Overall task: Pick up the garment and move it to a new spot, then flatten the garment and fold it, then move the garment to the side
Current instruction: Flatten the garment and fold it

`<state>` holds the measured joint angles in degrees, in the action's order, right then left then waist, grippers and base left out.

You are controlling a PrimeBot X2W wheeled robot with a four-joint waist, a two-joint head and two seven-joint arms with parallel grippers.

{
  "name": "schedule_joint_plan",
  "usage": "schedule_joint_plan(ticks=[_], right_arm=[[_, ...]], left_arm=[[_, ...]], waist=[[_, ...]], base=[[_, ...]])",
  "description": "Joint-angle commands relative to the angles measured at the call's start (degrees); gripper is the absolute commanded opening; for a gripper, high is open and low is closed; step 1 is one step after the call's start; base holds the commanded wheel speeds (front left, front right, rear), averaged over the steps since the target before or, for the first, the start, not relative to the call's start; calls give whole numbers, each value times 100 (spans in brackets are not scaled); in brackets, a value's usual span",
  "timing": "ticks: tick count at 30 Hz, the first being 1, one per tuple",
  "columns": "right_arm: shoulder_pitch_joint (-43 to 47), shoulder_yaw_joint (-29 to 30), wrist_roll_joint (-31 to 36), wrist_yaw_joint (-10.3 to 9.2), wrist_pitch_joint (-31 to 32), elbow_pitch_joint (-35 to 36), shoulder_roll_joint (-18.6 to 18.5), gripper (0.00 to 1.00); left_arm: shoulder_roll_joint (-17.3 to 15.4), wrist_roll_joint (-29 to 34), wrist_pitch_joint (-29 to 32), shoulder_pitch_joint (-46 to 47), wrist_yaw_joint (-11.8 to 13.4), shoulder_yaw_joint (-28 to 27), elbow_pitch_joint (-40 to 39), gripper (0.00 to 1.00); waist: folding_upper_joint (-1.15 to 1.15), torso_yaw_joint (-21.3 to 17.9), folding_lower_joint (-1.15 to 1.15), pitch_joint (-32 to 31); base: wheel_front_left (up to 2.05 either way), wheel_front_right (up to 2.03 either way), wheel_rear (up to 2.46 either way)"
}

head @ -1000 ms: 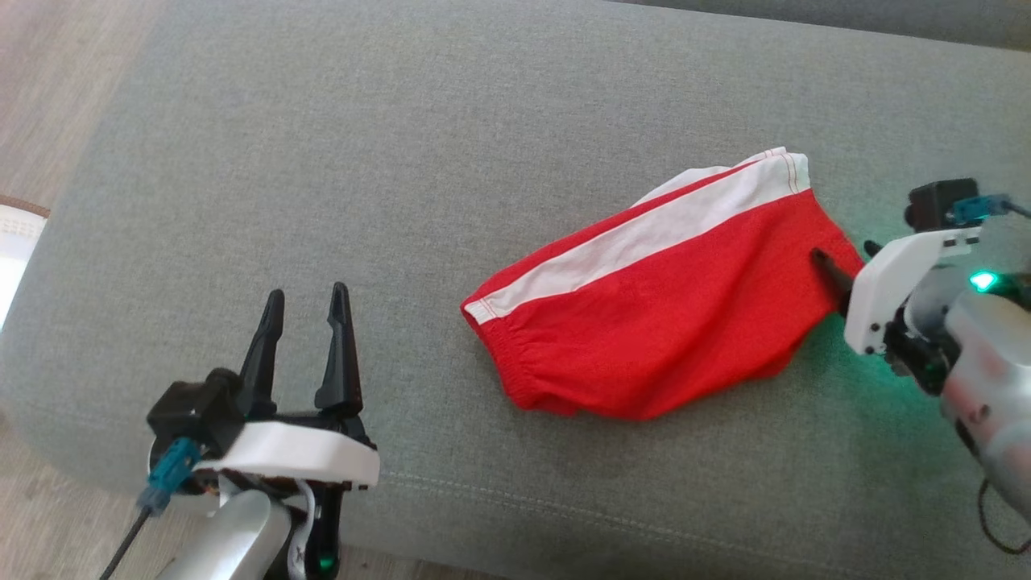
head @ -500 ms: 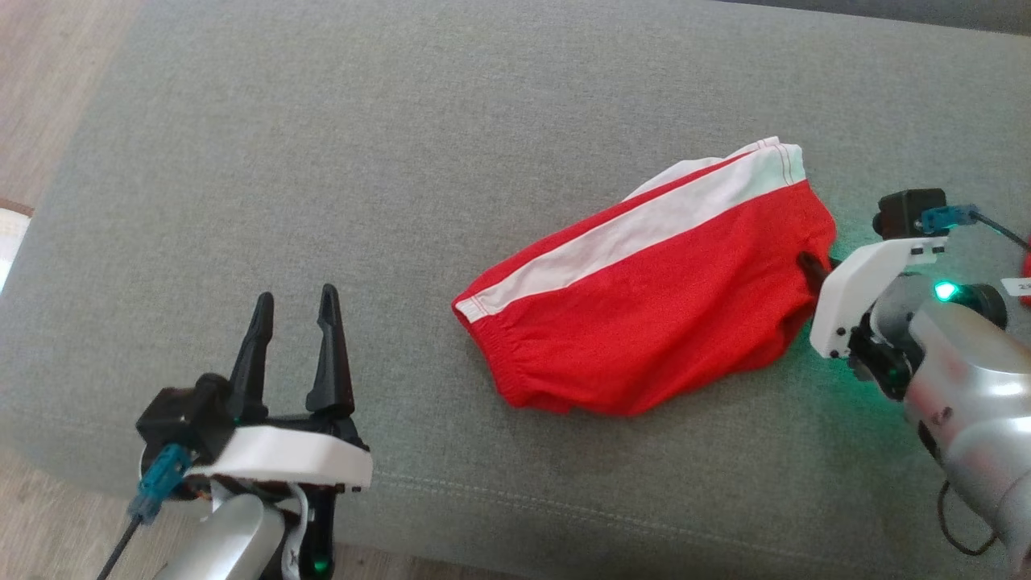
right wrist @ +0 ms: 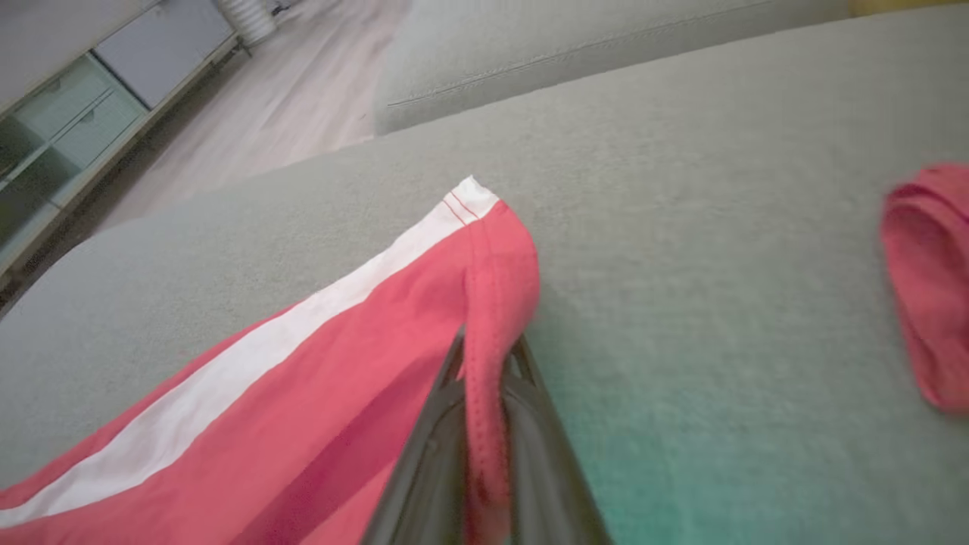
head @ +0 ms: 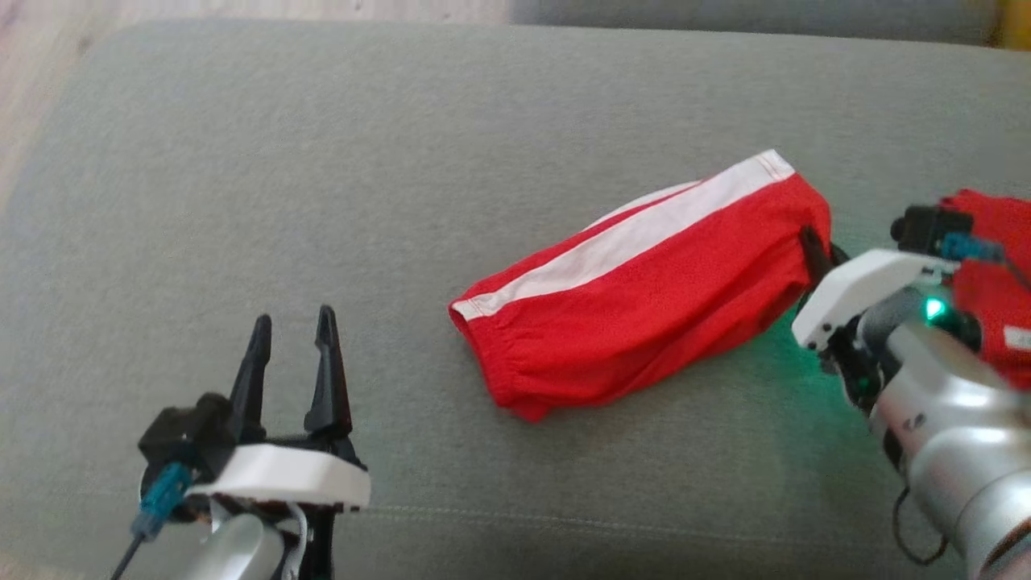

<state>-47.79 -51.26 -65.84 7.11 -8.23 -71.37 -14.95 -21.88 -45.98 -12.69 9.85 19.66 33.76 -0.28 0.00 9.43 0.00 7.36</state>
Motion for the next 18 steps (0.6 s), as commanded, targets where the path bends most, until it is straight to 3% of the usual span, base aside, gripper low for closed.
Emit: schedule_joint_plan(ticks=[1, 11, 18], right_arm=[[269, 66, -108, 37, -286, 36, 112, 0], [1088, 418, -266, 37, -660, 143, 416, 0], [1437, 1167, 106, 37, -674, 509, 354, 0]], left_arm=[[-142, -34, -74, 56, 42, -222, -152, 100], [-136, -74, -86, -148, 78, -201, -153, 100], [-174, -82, -82, -265, 101, -174, -194, 100]], waist=[[0, -324, 0, -213], [0, -750, 0, -514], [0, -830, 0, -658]], base=[[0, 0, 0], [0, 0, 0], [0, 0, 0]])
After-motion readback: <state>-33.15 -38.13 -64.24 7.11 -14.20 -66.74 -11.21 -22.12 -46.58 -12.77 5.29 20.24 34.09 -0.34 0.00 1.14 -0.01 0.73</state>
